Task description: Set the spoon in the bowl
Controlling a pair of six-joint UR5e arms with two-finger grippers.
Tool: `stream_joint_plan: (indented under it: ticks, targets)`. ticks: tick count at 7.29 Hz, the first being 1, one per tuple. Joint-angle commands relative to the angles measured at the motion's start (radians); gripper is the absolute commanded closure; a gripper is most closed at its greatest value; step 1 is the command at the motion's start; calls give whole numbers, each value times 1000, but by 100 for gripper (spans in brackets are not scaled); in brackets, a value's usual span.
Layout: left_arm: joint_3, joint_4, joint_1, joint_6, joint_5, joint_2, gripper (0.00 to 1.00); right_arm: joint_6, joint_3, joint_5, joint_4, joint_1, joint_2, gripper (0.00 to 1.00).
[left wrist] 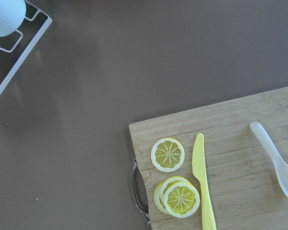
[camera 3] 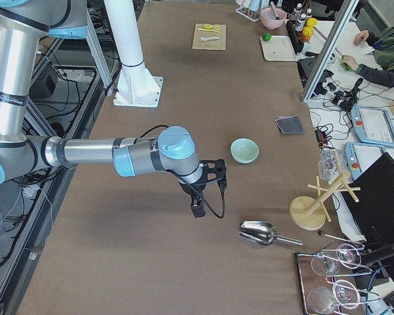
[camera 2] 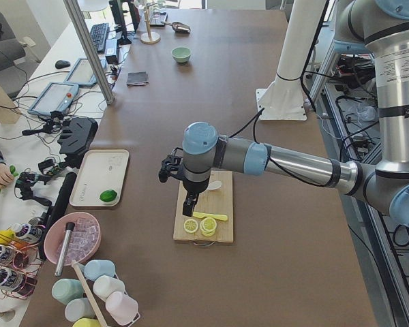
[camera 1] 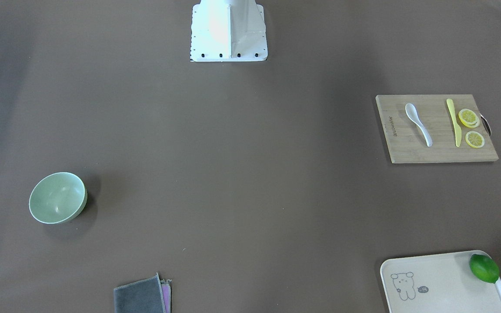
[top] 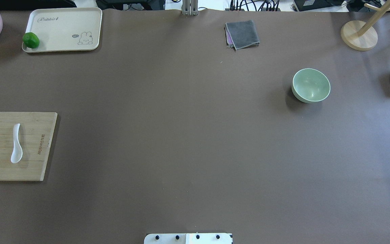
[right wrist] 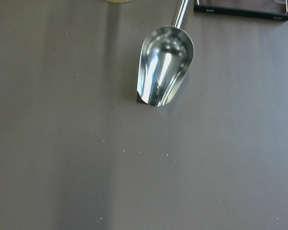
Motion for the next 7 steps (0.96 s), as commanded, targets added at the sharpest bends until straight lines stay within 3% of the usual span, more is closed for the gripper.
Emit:
stream_joint_plan:
  ticks: [1, 5, 6, 7]
  targets:
    - [-26, -2, -10, 2, 1, 1, 2, 6, 3, 6, 64, 7, -1, 0]
    - [-37, -27, -10, 0, 2, -33, 2, 128, 18, 29, 63, 5, 93, 0]
    - [-23, -99, -10, 0, 5, -62, 2, 155, 18, 64, 62, 5, 142, 0]
    - [75, -204, -11, -6, 2, -171, 2, 153, 8, 69, 58, 3, 173, 2]
